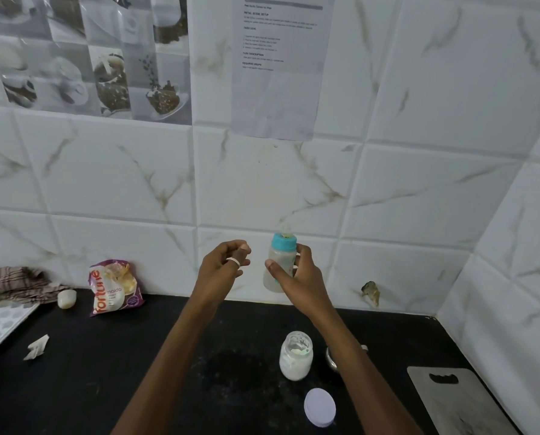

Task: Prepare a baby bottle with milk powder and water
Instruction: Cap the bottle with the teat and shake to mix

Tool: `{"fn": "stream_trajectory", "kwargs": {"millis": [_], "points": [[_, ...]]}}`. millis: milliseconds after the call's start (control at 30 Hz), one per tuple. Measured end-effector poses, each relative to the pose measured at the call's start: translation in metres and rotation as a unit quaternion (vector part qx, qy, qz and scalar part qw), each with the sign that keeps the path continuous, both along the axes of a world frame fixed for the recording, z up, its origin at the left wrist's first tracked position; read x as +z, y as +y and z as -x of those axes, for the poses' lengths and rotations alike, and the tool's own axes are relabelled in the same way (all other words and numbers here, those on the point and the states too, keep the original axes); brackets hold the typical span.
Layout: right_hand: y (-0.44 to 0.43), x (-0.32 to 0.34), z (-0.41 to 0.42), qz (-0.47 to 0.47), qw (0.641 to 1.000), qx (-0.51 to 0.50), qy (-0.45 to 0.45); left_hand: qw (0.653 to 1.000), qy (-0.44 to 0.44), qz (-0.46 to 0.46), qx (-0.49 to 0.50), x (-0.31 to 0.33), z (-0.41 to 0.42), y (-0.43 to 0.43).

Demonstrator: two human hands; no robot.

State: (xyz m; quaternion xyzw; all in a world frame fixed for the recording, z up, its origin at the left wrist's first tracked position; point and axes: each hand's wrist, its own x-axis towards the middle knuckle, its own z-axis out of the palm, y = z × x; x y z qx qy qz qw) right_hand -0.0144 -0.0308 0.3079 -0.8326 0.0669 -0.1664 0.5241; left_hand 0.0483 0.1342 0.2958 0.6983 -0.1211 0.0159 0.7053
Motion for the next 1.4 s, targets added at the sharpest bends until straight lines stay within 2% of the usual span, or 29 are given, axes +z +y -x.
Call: {"fn": "stream_trajectory", "kwargs": {"millis": [167,367,1033,1400], "points": [[0.009,0.0,-0.002,0.025,1.0,0.007,-0.013,0.997,-0.012,-0.061,-0.052,-0.001,0.004,-0.001],[0.017,-0.008,-0.007,0.031,0.999,0.017,-0.015,0.991,-0.031,-0.081,-0.101,0.0,0.007,0.001],[0.051,-0.015,-0.021,0.055,0.998,0.019,-0.002,0.989,-0.028,-0.09,-0.11,-0.014,-0.017,0.028],[0.088,-0.067,-0.023,0.063,0.995,0.036,0.071,0.988,0.021,-0.117,-0.102,-0.073,-0.019,0.057]]}}
